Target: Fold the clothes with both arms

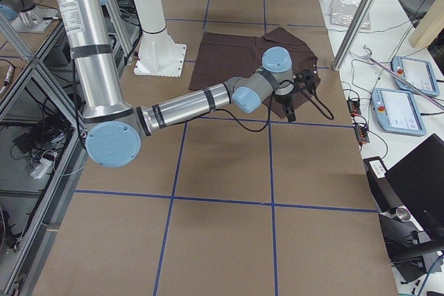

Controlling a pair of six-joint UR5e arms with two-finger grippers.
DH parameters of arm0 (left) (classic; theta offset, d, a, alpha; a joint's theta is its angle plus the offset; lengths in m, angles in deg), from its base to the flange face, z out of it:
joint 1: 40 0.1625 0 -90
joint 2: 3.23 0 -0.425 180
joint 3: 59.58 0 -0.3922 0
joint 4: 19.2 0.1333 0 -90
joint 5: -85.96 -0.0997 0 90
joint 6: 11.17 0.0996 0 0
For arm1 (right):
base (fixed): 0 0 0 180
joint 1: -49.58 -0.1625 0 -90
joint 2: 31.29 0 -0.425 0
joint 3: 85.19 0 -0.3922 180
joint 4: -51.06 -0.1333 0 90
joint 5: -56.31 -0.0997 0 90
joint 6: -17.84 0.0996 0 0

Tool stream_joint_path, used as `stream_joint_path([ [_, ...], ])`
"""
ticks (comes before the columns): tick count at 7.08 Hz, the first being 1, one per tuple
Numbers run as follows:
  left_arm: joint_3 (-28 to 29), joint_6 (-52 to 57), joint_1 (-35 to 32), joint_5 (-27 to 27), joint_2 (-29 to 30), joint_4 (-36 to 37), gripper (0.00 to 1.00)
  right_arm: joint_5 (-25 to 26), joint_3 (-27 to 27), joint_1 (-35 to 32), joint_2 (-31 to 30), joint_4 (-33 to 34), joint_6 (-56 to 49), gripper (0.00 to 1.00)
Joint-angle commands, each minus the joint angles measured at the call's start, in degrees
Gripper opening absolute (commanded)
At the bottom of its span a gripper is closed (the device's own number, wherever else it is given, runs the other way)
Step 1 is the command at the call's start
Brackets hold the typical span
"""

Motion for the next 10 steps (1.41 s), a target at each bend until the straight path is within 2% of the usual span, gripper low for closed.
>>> stream_joint_path([
  [1,-0.18,0.00,0.00,0.00,-0.03,-0.07,1.00,13.88,-6.32,13.39,8.74,-5.65,16.68,0.86],
  [3,-0.18,0.00,0.00,0.00,0.15,-0.07,1.00,21.99,-14.40,19.49,9.93,-12.22,19.90,0.76],
  [5,-0.18,0.00,0.00,0.00,0.06,-0.07,1.00,23.08,-24.16,20.21,10.89,-20.65,19.63,0.74],
  [7,-0.18,0.00,0.00,0.00,0.06,-0.07,1.00,25.26,-24.73,21.17,10.89,-20.69,19.63,0.74],
  [10,-0.18,0.09,0.00,0.00,0.06,-0.07,1.00,25.36,-24.64,21.88,10.72,-20.78,19.90,0.71],
])
